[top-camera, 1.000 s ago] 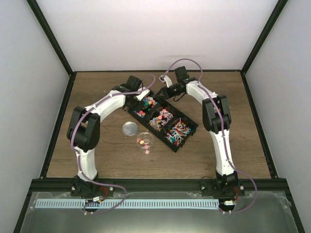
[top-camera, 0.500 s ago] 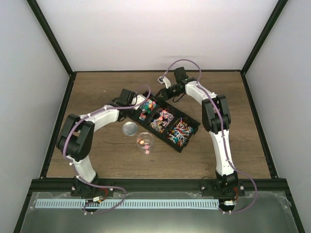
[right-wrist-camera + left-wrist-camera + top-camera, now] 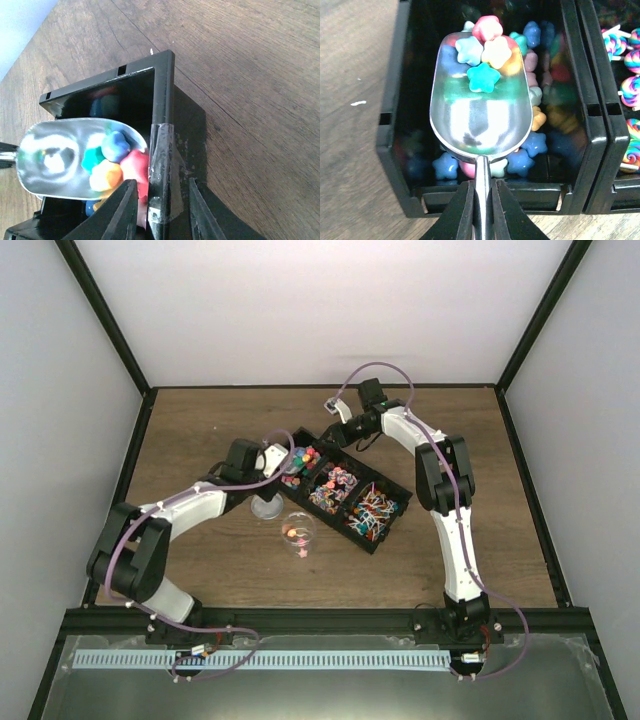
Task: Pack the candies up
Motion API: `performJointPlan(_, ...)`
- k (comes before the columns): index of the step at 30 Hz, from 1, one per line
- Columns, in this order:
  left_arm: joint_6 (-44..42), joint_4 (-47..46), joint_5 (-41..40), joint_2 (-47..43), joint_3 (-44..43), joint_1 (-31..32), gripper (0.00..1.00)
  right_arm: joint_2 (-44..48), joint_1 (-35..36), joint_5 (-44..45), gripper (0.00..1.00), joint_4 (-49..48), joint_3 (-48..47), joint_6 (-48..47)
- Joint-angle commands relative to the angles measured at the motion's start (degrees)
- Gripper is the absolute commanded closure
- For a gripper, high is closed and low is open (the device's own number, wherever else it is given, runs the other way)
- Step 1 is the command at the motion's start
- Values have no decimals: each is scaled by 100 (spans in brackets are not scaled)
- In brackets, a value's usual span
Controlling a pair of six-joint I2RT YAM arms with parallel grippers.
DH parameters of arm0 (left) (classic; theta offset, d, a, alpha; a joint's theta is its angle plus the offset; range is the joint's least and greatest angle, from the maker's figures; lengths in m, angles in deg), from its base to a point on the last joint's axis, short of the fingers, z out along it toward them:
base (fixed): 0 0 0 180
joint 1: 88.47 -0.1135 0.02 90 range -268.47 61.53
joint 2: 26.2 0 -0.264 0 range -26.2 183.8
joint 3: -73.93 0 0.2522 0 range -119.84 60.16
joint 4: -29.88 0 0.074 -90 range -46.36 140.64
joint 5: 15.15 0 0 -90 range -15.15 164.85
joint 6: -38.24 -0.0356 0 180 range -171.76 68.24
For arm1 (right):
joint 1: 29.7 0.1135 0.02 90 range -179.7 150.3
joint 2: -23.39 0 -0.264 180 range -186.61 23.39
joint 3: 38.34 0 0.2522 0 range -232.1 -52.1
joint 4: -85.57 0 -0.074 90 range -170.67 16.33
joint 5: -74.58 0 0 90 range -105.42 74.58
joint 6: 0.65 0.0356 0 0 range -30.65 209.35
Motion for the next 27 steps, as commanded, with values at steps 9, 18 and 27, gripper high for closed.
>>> performJointPlan(9, 184, -1156, 582, -929, 804, -439, 96, 192, -135, -2, 47, 236, -151, -184)
performJointPlan(18, 24, -1180, 732, -1933, 1281, -456, 96, 340, -160, 10, 25, 489, -127, -408)
performJointPlan(27, -1366, 1329, 1232, -3698, 937, -535, 96, 721, -203, 105, 5, 598, -104, -610)
